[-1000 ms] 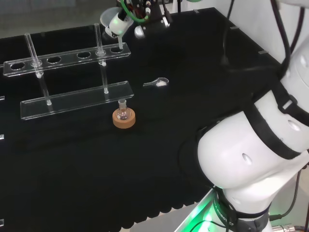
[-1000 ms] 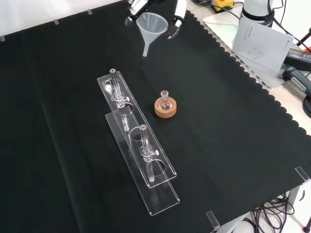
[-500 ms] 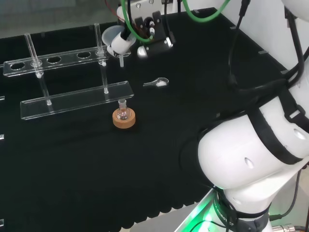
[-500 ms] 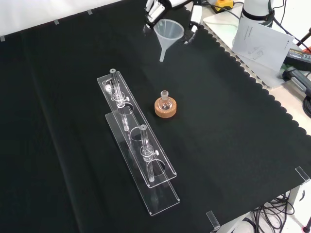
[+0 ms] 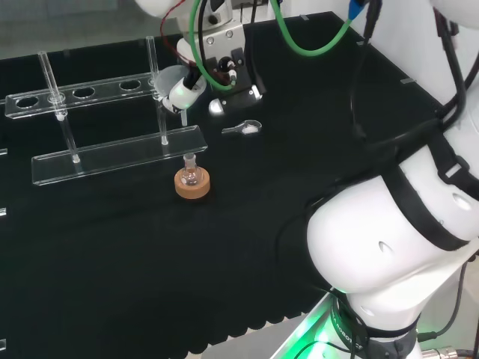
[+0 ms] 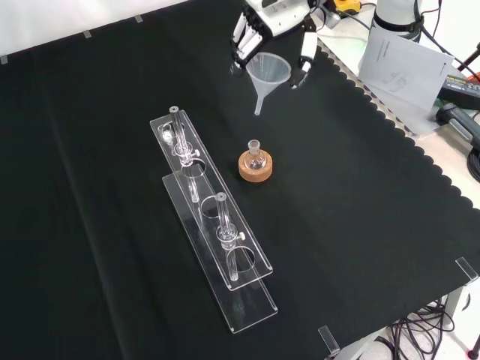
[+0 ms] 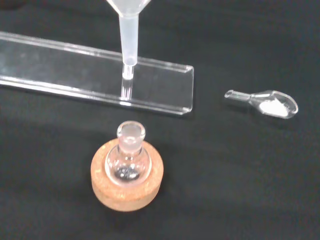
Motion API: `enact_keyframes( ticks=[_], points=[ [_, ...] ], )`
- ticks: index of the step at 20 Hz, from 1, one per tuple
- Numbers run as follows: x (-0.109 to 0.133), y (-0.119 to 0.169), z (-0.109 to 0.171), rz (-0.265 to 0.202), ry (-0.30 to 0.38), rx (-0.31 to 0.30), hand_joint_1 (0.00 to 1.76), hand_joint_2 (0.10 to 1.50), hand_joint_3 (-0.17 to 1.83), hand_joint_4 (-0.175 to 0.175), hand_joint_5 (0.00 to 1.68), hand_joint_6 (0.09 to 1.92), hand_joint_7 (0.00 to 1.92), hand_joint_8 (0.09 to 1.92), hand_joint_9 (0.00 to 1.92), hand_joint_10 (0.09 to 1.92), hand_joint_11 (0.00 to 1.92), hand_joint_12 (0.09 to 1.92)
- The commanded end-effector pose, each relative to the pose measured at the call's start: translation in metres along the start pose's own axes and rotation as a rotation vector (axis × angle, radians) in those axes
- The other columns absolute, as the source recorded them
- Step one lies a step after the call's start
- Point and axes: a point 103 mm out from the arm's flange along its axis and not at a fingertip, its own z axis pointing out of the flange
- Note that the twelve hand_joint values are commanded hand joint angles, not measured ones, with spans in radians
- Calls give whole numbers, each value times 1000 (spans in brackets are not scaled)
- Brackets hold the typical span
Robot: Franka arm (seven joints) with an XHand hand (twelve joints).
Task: Place the funnel on the round-bottom flask.
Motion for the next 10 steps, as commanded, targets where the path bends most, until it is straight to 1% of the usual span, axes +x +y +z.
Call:
enact_keyframes(
  ticks=[1,7,8,10],
  points=[
    [11,13,24,-21,-34,39,704,812,462,-68,637,562,891,699,1289,379,904,1055],
    [10,22,39,-21,-22,60,703,812,464,-68,632,567,885,707,1286,382,901,1058],
    [18,24,37,-17,-41,65,703,812,464,-68,631,568,885,708,1285,383,900,1059],
    [21,25,38,-16,-40,65,703,812,465,-68,630,570,884,710,1285,384,900,1059]
  ],
)
